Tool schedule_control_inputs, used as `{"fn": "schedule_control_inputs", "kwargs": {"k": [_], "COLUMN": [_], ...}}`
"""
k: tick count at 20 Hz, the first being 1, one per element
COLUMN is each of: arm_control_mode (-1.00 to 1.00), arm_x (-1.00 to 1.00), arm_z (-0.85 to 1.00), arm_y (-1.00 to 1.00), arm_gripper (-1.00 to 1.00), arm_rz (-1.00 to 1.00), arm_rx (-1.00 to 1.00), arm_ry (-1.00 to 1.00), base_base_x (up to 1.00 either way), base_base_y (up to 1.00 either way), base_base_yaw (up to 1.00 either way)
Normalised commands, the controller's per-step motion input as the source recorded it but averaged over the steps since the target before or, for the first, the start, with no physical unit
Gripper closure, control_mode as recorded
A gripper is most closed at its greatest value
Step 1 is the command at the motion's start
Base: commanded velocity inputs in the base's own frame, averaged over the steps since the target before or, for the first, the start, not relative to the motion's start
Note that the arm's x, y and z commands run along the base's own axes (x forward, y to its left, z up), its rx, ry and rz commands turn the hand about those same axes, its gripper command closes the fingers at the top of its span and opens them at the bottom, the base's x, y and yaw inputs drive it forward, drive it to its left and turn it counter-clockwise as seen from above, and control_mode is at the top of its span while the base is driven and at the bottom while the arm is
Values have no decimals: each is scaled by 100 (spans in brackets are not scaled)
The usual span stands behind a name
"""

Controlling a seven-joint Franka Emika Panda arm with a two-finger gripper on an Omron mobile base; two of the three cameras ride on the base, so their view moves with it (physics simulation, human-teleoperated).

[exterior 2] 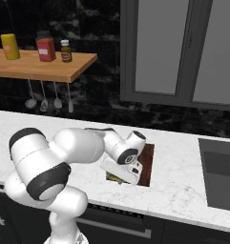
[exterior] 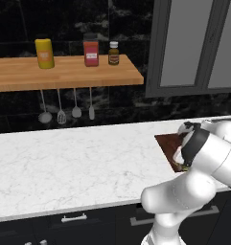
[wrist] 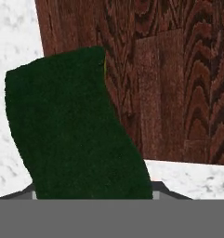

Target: Pick up the sponge from the counter and clean the cutting board by briefly scrubbing or pressing down on the cutting board. Once finished, release the sponge.

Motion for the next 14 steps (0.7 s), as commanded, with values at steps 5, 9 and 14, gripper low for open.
{"fn": "schedule_control_inputs", "kwargs": {"k": [5,9,14], "arm_control_mode": [-100,-100,-100], "arm_x": [23,14,27], "arm_z": [10,2,0], "arm_y": [-19,-33,-30], "arm_gripper": [100,100,100], "arm_rz": [0,0,0], "arm_rx": [0,0,0], "arm_ry": [1,0,1], "base_base_x": [0,0,0], "base_base_y": [0,0,0], "base_base_yaw": [0,0,0]}}
